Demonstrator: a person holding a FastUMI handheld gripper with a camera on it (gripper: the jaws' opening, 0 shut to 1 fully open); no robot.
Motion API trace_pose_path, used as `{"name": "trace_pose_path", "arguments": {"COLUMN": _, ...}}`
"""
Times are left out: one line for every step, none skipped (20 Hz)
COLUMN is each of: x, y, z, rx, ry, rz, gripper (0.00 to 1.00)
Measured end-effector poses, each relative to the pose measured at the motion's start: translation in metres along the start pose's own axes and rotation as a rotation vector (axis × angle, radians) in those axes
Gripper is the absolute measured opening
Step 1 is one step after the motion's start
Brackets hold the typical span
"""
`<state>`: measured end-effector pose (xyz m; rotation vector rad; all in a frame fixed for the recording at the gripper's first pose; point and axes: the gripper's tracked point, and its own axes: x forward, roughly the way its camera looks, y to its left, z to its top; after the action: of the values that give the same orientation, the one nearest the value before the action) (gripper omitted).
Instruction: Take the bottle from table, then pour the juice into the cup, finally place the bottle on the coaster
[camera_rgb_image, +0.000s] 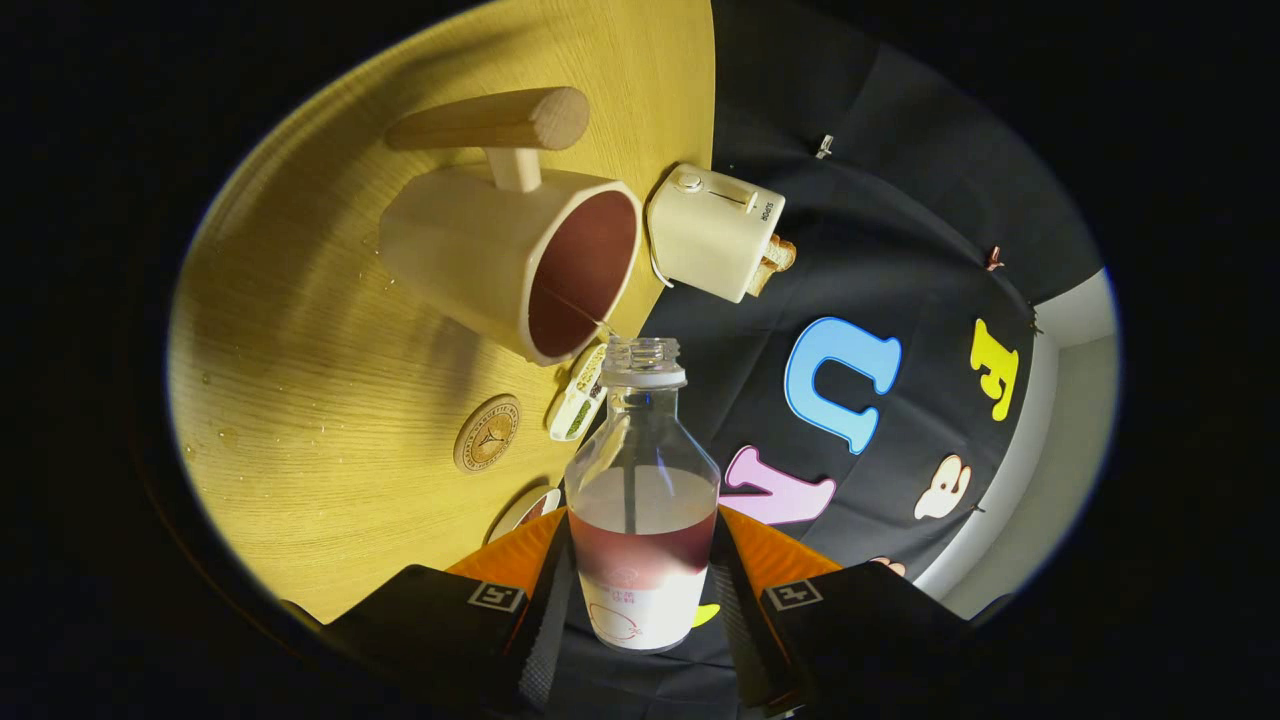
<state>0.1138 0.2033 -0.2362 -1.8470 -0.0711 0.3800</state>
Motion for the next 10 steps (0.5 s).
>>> {"name": "trace_pose_path", "arguments": {"x": 0.0005, "y": -0.0002, "z": 0.0, "rx": -0.002, "ry": 0.0, "rz": 0.0, "gripper": 0.72}}
{"name": "trace_pose_path", "arguments": {"x": 0.0009, "y": -0.0008, "z": 0.0004, "rx": -0.006, "ry": -0.002, "rz": -0.001, "gripper": 0.72}}
{"name": "trace_pose_path", "arguments": {"x": 0.0012, "y": -0.0014, "z": 0.0004, "rx": -0.011, "ry": -0.003, "rz": -0.005, "gripper": 0.72}}
{"name": "trace_pose_path", "arguments": {"x": 0.0007, "y": -0.0018, "z": 0.0002, "rx": -0.016, "ry": -0.005, "rz": -0.01, "gripper": 0.72}}
{"name": "trace_pose_path", "arguments": {"x": 0.0022, "y": -0.002, "z": 0.0009, "rx": -0.021, "ry": -0.007, "rz": -0.011, "gripper": 0.72}}
{"name": "trace_pose_path", "arguments": {"x": 0.002, "y": -0.0014, "z": 0.0007, "rx": -0.024, "ry": -0.009, "rz": -0.01, "gripper": 0.72}}
{"name": "trace_pose_path", "arguments": {"x": 0.0018, "y": -0.0014, "z": 0.0011, "rx": -0.029, "ry": -0.011, "rz": -0.012, "gripper": 0.72}}
{"name": "trace_pose_path", "arguments": {"x": 0.0013, "y": -0.0019, "z": 0.0015, "rx": -0.033, "ry": -0.012, "rz": -0.013, "gripper": 0.72}}
{"name": "trace_pose_path", "arguments": {"x": 0.0021, "y": -0.0022, "z": 0.0024, "rx": -0.037, "ry": -0.014, "rz": -0.014, "gripper": 0.72}}
{"name": "trace_pose_path", "arguments": {"x": 0.0025, "y": -0.002, "z": 0.0035, "rx": -0.041, "ry": -0.016, "rz": -0.015, "gripper": 0.72}}
